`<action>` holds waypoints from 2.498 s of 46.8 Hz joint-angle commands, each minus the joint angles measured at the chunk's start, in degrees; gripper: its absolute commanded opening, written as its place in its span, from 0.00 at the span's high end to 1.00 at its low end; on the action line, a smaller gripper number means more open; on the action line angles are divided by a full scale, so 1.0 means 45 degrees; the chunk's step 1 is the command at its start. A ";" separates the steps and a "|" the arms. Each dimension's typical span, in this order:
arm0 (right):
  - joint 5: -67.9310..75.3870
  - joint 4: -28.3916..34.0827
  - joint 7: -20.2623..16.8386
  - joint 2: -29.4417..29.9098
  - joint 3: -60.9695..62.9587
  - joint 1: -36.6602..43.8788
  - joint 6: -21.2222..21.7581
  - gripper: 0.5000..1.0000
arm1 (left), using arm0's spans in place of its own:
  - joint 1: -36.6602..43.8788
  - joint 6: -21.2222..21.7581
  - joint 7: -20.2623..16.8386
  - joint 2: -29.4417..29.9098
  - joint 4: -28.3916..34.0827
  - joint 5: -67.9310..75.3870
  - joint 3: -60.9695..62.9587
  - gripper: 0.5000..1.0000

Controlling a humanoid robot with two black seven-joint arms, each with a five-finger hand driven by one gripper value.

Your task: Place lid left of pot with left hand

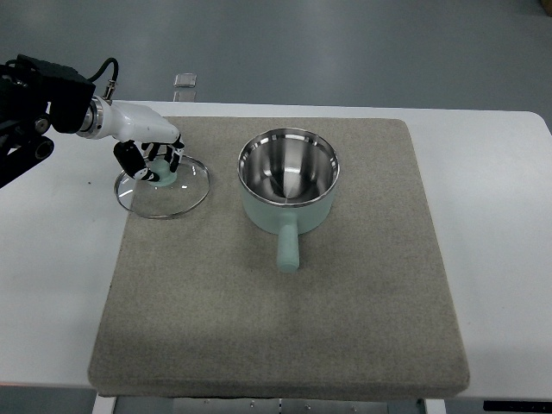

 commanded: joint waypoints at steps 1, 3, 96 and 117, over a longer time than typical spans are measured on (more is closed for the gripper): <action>0.0000 0.0000 0.0001 0.0000 0.0004 0.0001 0.0000 0.16 | 0.0159 0.0286 0.0001 -0.0053 0.0077 -0.0009 0.0007 1.00; 0.0000 0.0000 0.0001 0.0000 0.0004 0.0001 0.0000 0.16 | 0.0237 0.0462 0.0001 -0.0092 0.0097 -0.0009 0.0007 1.00; 0.0000 0.0000 0.0001 0.0000 0.0004 0.0001 0.0000 0.16 | 0.2054 0.0973 0.1932 -0.1049 0.4275 -2.0379 -0.2354 0.01; 0.0000 0.0000 0.0001 0.0000 0.0004 0.0001 0.0000 0.16 | 0.2386 -0.0909 0.4473 -0.1244 0.6560 -2.5182 -0.3235 0.01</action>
